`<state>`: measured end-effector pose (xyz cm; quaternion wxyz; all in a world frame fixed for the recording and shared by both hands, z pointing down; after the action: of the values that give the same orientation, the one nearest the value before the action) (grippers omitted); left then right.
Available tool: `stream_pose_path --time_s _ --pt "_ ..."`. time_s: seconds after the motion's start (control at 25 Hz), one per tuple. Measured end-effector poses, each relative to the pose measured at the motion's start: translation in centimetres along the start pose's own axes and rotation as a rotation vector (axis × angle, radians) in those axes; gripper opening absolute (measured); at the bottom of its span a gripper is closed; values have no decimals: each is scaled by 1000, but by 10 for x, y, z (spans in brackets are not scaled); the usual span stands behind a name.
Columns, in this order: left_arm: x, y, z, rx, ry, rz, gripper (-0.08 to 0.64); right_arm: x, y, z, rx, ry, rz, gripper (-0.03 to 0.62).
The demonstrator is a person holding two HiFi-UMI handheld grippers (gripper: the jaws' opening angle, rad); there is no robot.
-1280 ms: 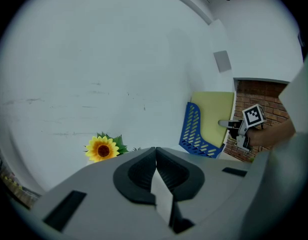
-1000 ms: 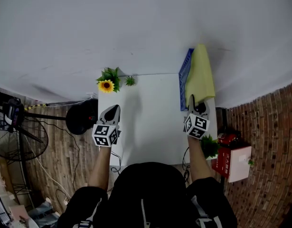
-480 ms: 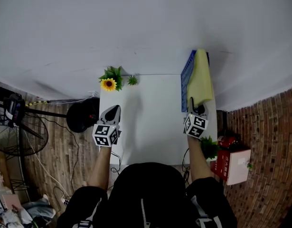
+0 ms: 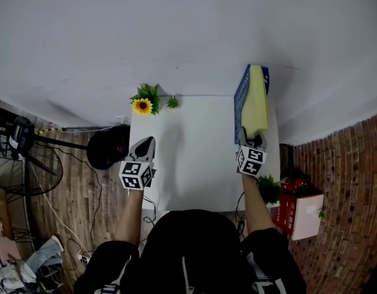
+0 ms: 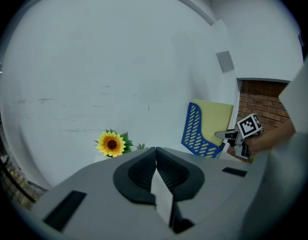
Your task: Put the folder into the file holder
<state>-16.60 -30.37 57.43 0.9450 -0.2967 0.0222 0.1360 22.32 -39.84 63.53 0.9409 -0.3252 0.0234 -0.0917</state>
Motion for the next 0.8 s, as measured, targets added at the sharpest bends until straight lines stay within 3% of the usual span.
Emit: stream_pose_path --time_s 0.48,0.64,0.8 --pt "26 11 3 25 -22 35 23 -5 52 -5 57 32 -35 225" --pt "39 12 -1 38 -45 60 23 -7 77 -4 69 68 -47 182" --pt "53 13 -9 59 -71 83 23 -8 101 -1 67 72 -80 100"
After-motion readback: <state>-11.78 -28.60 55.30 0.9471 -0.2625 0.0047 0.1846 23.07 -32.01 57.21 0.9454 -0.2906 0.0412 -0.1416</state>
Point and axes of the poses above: the fingertips, and each gripper's own axes: y backward along the fingers, x to its right, z out of its underside, the point moved 4 cm from there along y, backward along the fingers, and after that the axes turned 14 degrees about -x, right-handed, at the moved point
